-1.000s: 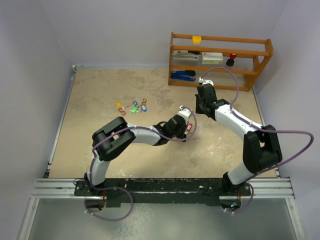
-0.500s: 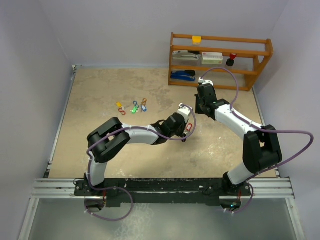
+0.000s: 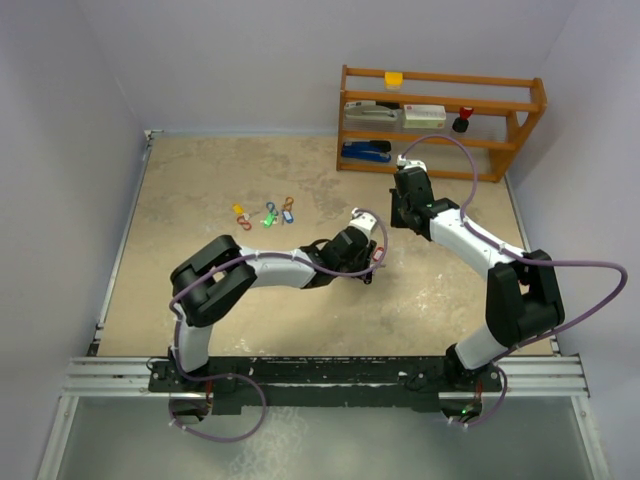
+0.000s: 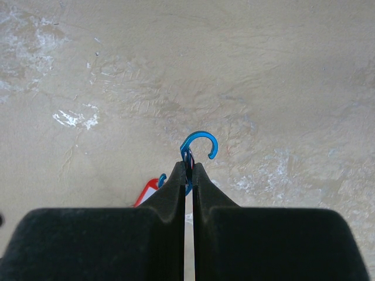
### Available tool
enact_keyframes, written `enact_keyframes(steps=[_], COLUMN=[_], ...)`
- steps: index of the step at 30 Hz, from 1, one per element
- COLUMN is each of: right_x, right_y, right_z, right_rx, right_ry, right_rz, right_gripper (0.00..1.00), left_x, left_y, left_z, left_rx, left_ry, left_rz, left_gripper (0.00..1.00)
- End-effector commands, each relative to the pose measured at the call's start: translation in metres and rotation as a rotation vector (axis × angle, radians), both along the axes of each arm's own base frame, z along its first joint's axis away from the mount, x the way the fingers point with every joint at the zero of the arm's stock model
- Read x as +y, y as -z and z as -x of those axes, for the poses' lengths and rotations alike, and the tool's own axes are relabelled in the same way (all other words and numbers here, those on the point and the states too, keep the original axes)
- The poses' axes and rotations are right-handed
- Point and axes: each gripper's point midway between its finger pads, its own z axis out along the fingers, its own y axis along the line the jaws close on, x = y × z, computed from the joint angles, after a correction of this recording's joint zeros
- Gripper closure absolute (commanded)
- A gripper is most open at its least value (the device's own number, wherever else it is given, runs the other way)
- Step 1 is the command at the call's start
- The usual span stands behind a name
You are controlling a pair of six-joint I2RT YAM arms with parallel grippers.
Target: Put the keys on the keyring
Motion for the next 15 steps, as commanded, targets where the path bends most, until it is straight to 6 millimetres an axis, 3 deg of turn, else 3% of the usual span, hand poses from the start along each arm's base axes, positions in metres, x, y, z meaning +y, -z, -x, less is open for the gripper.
enact_keyframes(steps=[1,15], right_x=[0.001,0.001], right_y=[-0.011,-0.015], right_z=[-0.003,-0.006], right_rx=[-0.039,-0.049], right_ry=[-0.006,-0.008], right_rz=[-0.021,-0.016], right_gripper=[1.00,1.00], left_x=[-0.014,-0.023], left_y=[-0.039,-0.042], left_z=[-0.003,-0.024], left_rx=[0.028,-0.115], left_ry=[-0.026,0.051], left_rz=[0.161,0.088], left_gripper=[0.58,0.58])
